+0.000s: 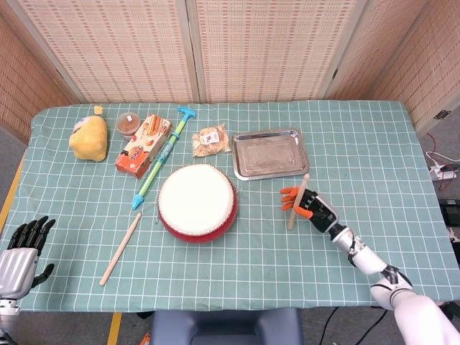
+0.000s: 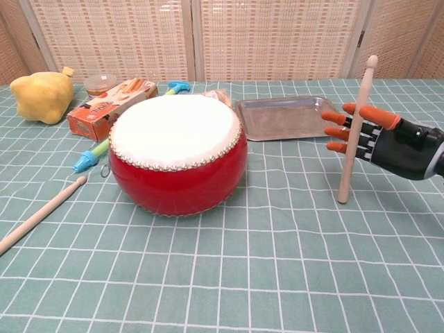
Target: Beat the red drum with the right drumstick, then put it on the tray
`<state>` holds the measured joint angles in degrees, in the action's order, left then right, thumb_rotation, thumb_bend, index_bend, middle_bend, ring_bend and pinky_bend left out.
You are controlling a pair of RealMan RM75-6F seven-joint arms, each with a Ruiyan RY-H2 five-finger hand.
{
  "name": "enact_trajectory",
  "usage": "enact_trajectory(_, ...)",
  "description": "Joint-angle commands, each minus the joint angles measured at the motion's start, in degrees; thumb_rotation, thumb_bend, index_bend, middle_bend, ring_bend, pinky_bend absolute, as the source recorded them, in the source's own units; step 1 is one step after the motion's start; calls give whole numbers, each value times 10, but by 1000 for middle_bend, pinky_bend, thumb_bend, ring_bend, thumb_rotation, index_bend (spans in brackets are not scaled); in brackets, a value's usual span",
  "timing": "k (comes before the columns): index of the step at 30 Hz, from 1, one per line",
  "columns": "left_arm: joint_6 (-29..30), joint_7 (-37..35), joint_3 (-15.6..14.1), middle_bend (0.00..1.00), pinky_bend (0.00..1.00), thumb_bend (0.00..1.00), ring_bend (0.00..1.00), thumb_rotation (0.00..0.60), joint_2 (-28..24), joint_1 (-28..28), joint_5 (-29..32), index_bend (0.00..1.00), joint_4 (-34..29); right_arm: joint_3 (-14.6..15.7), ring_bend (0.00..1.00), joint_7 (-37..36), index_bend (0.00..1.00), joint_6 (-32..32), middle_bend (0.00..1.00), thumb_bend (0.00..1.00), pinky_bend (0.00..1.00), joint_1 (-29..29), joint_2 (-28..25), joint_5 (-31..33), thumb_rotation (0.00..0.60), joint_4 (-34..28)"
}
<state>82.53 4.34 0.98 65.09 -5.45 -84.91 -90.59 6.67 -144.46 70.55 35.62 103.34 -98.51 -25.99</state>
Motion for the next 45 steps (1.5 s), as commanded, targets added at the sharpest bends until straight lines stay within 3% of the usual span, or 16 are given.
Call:
enact_trajectory(1,-1,0,-1,0,12,237,0,600,0,0,-1,0,0,8,338,9,473,3,310,184,398,-2,0,-5,600,5)
enact_trajectory(16,-7,-4,-2,0,12,239,0,600,5,-2,0,0,4,44,360,85,515,23,344,183,404,-24,-3,-21,600,-16)
enact_trajectory(22,-6,-4,-2,0,11,239,0,600,5,-2,-1,0,5,47,414,105,588,3,403,183,440,-29,1,-12,600,-27)
enact_trajectory(28,-6,-7,-4,0,10,239,0,600,5,-1,0,0,6,51,583,136,707,-15,540,183,594,-24,7,-11,600,-40)
enact_trajectory(37,-9,-9,-3,0,4,237,0,600,8,-2,2,0,11,48,955,187,915,-37,815,139,988,-16,15,-3,600,-69)
enact_trajectory(41,-10,-11,-3,0,4,238,0,600,8,-2,3,0,13,42,1000,204,993,-34,890,139,1000,-16,12,2,600,-85)
enact_trajectory(45,-11,-11,-2,0,4,238,0,600,8,-3,2,0,14,37,1000,218,1000,-22,924,139,1000,-14,-1,4,600,-110)
